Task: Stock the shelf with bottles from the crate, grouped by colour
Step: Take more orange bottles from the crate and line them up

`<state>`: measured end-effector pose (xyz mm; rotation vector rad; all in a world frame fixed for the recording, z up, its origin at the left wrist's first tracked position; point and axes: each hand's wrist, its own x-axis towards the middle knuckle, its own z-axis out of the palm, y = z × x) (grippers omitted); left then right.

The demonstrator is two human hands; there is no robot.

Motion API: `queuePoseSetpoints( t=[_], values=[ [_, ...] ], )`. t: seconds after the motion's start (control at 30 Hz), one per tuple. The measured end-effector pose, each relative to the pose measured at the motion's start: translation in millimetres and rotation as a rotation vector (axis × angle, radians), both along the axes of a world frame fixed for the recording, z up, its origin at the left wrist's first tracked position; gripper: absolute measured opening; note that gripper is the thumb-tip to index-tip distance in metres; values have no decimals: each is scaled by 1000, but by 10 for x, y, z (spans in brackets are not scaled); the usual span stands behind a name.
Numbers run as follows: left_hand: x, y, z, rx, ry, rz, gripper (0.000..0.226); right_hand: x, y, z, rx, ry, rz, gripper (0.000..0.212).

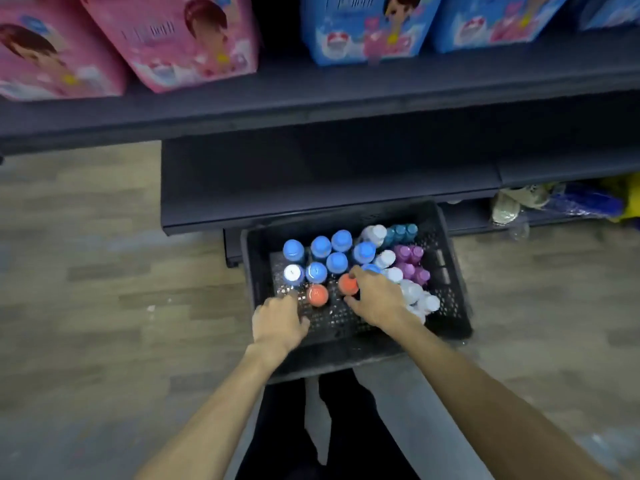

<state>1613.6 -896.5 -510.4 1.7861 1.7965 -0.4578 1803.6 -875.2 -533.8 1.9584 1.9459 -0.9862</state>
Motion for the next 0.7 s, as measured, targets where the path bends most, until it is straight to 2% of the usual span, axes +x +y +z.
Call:
queuePoseSetpoints(
  t=[0.13,0.27,0.43,0.6,0.7],
  values=[
    [-67,-88,-360,-49,-1,44,36,-248,-52,-491,-31,22,52,48],
    [-111,-161,-617,-72,-4,62,38,-526,-63,-924,-56,-41,163,60],
    [-146,-261,-735,-87,-7,51,36,-727,-134,-1287,38,-131,235,49],
    [-159,-297,-761,-89,0,34,38,-745,-143,-1466,82,-132,265,54],
    [-159,-314,-764,-88,11,10,39,-773,-100,-1485,76,-145,295,40]
  ],
)
